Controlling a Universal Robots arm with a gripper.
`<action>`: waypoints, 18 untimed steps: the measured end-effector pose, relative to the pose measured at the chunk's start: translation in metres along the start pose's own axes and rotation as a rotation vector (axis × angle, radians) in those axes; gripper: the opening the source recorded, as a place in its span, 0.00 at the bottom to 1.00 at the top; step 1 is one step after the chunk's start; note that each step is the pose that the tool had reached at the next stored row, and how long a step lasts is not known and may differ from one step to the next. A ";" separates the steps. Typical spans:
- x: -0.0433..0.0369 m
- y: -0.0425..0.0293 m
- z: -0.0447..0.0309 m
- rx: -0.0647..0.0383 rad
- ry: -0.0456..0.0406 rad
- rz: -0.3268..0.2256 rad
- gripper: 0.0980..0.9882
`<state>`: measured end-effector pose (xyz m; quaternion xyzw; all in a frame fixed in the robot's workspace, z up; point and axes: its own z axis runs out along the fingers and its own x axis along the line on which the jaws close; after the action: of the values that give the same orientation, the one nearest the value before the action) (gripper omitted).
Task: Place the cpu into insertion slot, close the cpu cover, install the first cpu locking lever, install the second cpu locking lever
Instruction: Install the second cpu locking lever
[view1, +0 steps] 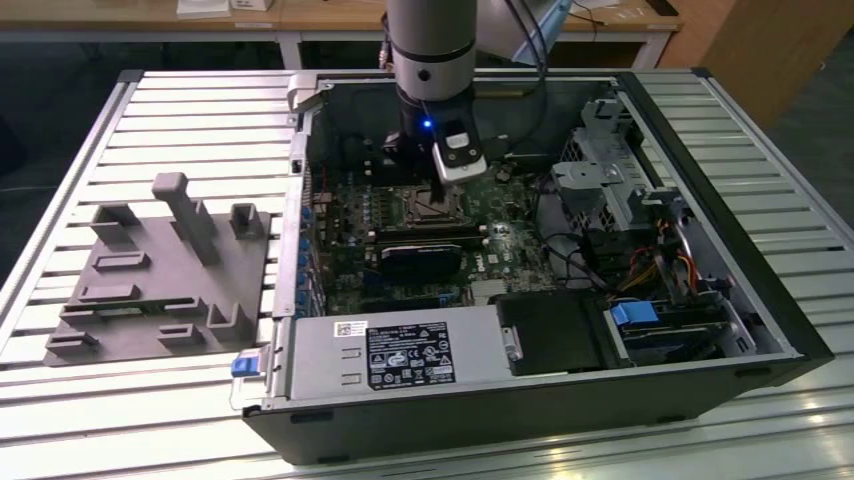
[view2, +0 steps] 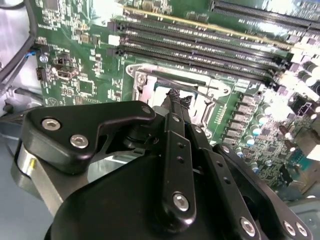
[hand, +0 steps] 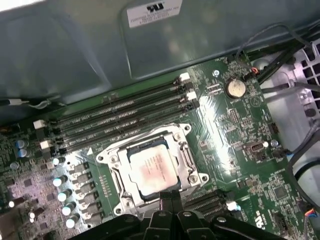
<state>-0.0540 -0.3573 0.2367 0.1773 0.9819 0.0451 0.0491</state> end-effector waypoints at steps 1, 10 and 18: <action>-0.0006 -0.0015 -0.0001 0.000 0.0000 0.000 0.00; -0.0056 -0.0148 -0.0011 0.000 0.0000 0.000 0.00; -0.0063 -0.0189 -0.0008 -0.005 0.0054 -0.048 0.00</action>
<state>-0.0548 -0.3772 0.2360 0.1535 0.9859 0.0467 0.0479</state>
